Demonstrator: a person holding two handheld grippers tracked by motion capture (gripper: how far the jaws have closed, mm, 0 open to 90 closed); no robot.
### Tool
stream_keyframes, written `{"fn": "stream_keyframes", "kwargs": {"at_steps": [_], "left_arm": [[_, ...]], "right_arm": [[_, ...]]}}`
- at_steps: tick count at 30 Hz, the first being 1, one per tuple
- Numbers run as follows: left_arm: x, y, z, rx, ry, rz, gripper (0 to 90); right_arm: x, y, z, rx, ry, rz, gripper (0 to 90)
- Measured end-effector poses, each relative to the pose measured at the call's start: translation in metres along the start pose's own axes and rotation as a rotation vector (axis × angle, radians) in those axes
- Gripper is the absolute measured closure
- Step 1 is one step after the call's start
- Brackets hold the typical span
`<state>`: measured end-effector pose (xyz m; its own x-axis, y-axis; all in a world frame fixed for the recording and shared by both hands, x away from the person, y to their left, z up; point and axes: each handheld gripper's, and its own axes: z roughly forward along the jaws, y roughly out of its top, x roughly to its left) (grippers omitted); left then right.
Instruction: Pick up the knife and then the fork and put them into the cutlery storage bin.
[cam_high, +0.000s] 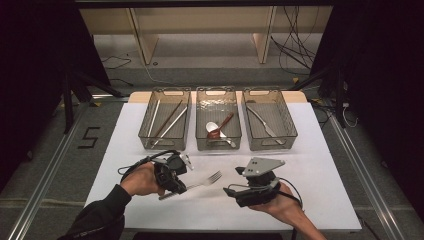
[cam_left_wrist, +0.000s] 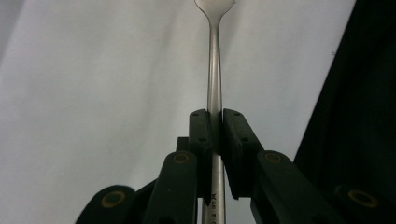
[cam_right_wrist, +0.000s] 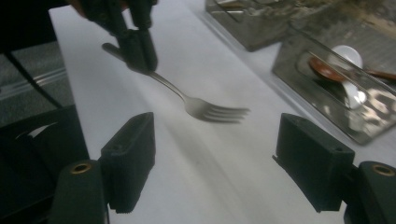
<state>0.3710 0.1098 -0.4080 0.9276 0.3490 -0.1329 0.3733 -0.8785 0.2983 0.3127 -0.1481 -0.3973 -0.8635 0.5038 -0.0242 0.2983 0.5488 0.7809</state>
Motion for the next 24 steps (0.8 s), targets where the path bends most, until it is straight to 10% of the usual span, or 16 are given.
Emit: {"fn": "stream_keyframes", "kwargs": {"at_steps": [24], "left_arm": [[-0.02,0.026,-0.003,0.027,-0.079,0.073,82.0]], "right_arm": [[0.03,0.007,0.024,0.092,-0.006,-0.211,32.2]]}}
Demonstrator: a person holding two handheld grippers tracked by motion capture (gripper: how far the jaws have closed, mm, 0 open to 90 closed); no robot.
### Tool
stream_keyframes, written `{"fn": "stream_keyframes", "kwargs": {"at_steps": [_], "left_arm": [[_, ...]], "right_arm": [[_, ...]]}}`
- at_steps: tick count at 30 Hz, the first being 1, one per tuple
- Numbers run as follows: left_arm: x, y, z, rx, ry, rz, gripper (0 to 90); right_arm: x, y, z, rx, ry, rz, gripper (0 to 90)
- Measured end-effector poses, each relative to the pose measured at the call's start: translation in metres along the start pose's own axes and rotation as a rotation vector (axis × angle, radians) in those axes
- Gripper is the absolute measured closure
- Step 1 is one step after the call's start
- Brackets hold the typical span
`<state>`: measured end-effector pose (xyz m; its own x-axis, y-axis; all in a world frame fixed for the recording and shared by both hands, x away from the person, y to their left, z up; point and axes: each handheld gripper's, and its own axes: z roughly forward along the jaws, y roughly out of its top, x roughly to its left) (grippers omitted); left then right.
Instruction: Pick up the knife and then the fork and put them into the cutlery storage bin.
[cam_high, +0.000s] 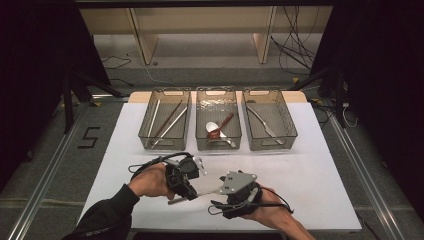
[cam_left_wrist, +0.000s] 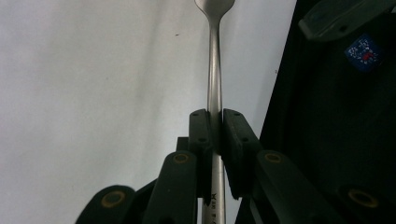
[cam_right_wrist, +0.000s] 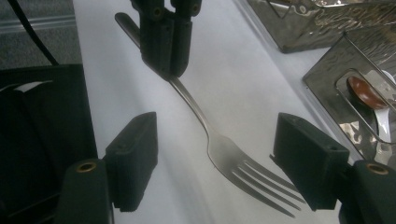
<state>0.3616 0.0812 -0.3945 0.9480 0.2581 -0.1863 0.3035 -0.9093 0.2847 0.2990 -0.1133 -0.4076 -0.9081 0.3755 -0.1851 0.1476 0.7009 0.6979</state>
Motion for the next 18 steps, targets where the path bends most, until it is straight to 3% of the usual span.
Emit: {"fn": "stream_keyframes", "kwargs": {"at_steps": [12,18], "left_arm": [[-0.004,0.008,0.003,0.029,-0.027,0.024,81.9],[-0.009,0.012,0.001,0.024,-0.035,0.04,81.9]], "right_arm": [[0.009,0.0,0.011,0.05,-0.001,-0.083,40.6],[0.016,0.0,0.017,0.081,-0.015,-0.167,47.1]]}}
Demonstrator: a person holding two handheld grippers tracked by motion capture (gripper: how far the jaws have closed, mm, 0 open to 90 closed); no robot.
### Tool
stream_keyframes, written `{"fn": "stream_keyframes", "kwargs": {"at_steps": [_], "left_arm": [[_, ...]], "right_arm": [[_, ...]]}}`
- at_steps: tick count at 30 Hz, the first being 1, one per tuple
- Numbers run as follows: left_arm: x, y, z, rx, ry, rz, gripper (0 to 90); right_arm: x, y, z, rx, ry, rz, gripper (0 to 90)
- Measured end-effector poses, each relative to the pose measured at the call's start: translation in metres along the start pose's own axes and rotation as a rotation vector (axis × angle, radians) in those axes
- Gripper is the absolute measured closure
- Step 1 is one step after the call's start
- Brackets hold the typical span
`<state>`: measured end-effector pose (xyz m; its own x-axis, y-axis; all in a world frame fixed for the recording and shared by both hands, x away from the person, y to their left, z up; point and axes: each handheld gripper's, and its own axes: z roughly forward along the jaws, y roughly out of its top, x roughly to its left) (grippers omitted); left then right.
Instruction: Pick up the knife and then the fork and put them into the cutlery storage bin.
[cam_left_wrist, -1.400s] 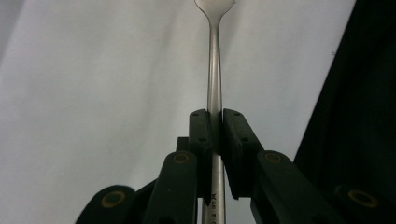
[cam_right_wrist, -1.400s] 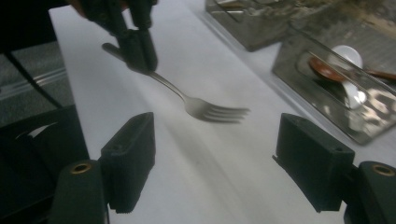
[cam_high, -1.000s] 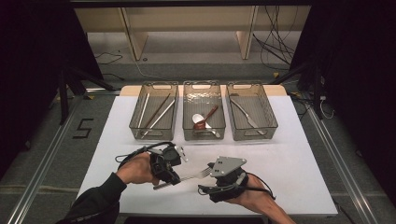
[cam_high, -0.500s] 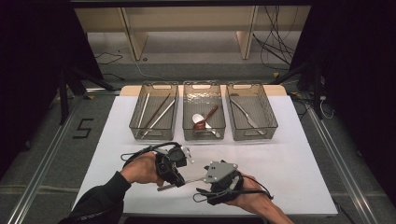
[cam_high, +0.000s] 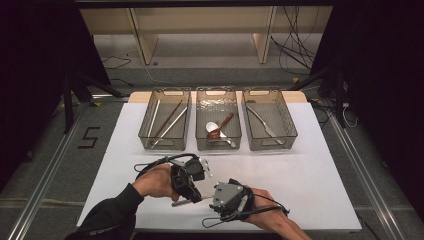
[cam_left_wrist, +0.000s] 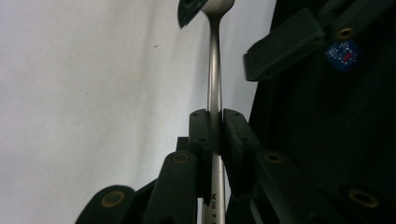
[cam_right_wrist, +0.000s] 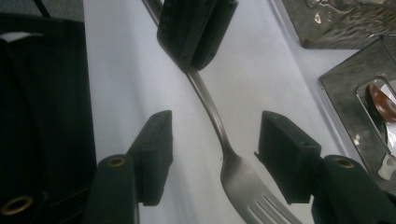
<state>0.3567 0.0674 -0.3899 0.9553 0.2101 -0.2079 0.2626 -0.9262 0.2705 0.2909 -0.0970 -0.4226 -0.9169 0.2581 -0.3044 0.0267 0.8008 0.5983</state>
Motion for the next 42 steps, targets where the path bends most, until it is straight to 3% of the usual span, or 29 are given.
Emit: {"fn": "stream_keyframes", "kwargs": {"at_steps": [18,26,30,37,40,42], "left_arm": [[-0.007,0.007,-0.001,0.01,-0.026,0.028,81.8],[-0.005,0.006,0.0,0.001,-0.057,0.021,81.3],[-0.004,0.005,0.001,-0.011,-0.062,0.01,80.1],[0.003,-0.005,-0.007,-0.041,-0.01,-0.058,56.6],[0.006,-0.01,-0.011,-0.076,0.018,-0.1,47.0],[0.008,-0.013,-0.015,-0.098,0.039,-0.105,42.5]], "right_arm": [[0.005,0.0,0.001,0.032,-0.002,-0.122,80.4],[0.01,-0.001,0.002,0.048,0.015,-0.195,87.4],[0.011,-0.001,0.002,0.051,0.016,-0.198,87.7],[0.005,-0.007,0.0,0.062,0.005,-0.171,88.0],[0.001,-0.01,-0.001,0.07,-0.002,-0.154,88.0],[-0.003,-0.012,-0.002,0.072,-0.009,-0.138,88.0]]}}
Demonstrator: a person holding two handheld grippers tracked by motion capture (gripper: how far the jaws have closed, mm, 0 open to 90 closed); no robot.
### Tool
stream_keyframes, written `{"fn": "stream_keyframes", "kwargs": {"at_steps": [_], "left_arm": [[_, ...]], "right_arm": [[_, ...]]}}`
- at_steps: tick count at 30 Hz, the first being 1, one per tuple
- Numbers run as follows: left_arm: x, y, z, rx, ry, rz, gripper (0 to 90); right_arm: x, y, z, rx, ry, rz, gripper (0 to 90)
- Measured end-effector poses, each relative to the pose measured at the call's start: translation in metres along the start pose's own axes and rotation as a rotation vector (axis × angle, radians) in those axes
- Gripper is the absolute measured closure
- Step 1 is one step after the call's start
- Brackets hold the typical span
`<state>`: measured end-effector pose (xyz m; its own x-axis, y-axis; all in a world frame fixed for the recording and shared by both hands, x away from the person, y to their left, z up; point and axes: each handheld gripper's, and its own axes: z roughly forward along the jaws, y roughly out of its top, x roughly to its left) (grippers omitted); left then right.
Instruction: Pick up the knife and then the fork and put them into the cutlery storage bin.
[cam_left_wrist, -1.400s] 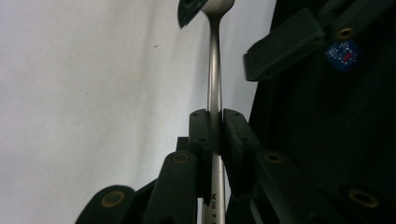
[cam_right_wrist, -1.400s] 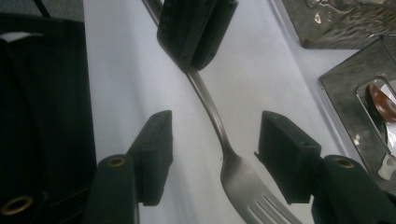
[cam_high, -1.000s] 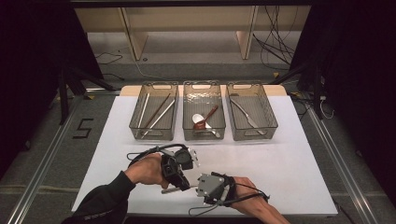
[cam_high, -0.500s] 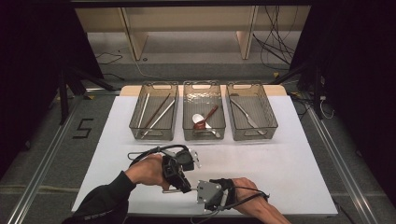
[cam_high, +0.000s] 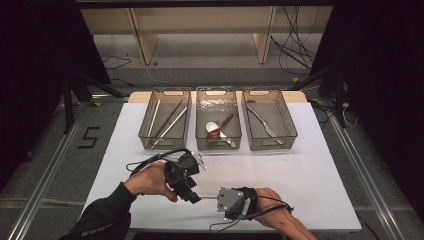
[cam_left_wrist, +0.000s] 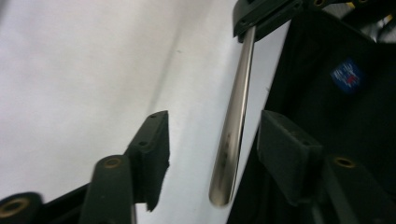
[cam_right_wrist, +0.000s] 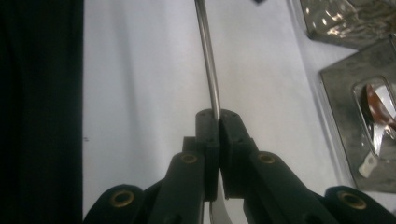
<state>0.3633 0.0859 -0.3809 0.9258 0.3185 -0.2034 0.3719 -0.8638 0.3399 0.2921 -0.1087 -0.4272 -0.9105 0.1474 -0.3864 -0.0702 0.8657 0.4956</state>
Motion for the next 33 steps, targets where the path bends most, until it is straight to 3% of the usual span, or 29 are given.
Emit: {"fn": "stream_keyframes", "kwargs": {"at_steps": [2,11,16,20,28,33], "left_arm": [[0.003,-0.003,-0.004,-0.047,0.024,-0.027,38.4],[0.009,-0.016,-0.017,-0.214,0.13,-0.07,25.5],[0.014,-0.029,-0.021,-0.323,0.167,-0.115,23.4],[0.018,-0.043,-0.021,-0.412,0.2,-0.152,21.4],[0.027,-0.068,-0.017,-0.518,0.241,-0.193,19.3],[0.029,-0.078,-0.016,-0.541,0.264,-0.211,19.4]], "right_arm": [[-0.004,-0.004,-0.001,0.002,-0.016,0.021,88.0],[-0.025,-0.024,-0.006,0.029,-0.068,0.08,88.0],[-0.035,-0.036,-0.009,0.035,-0.101,0.163,87.9],[-0.044,-0.043,-0.015,0.037,-0.129,0.19,88.0],[-0.058,-0.058,-0.022,0.036,-0.169,0.273,87.9],[-0.065,-0.064,-0.026,0.03,-0.184,0.311,87.9]]}}
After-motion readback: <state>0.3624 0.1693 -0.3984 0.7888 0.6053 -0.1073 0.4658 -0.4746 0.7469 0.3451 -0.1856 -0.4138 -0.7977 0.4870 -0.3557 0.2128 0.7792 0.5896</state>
